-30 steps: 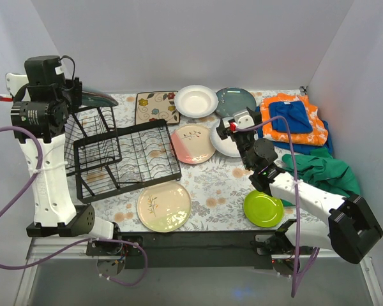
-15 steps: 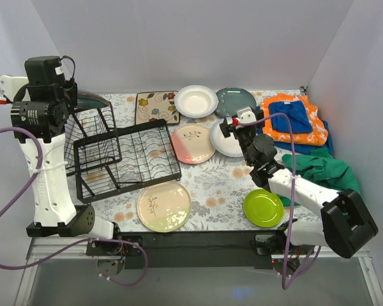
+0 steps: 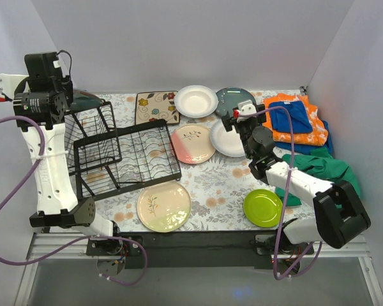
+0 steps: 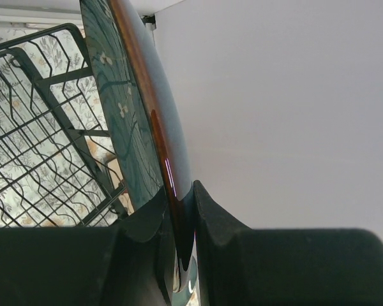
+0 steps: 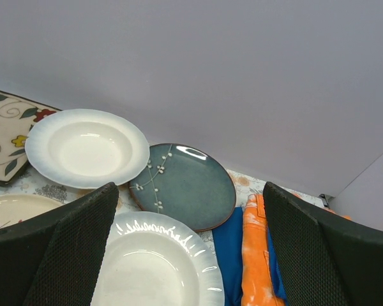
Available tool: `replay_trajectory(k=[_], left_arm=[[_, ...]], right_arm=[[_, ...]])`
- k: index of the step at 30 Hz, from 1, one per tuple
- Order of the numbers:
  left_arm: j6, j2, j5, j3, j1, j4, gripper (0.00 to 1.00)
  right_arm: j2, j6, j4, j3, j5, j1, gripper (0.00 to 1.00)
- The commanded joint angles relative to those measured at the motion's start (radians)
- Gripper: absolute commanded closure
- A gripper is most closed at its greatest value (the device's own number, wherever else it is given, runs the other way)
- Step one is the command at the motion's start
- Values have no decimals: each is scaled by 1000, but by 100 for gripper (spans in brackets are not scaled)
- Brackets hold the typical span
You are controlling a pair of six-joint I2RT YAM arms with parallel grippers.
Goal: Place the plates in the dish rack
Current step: Move the dish rack
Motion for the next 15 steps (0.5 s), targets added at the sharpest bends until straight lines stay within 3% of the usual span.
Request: replay_trajectory(k=[1, 15], left_arm=[[-598, -5, -24, 31, 15, 124, 100], [-671, -5, -35, 10, 20, 77, 100]], right_arm=[[25, 29, 24, 64, 2, -22, 2], [99, 63, 10, 119, -64, -103, 2]])
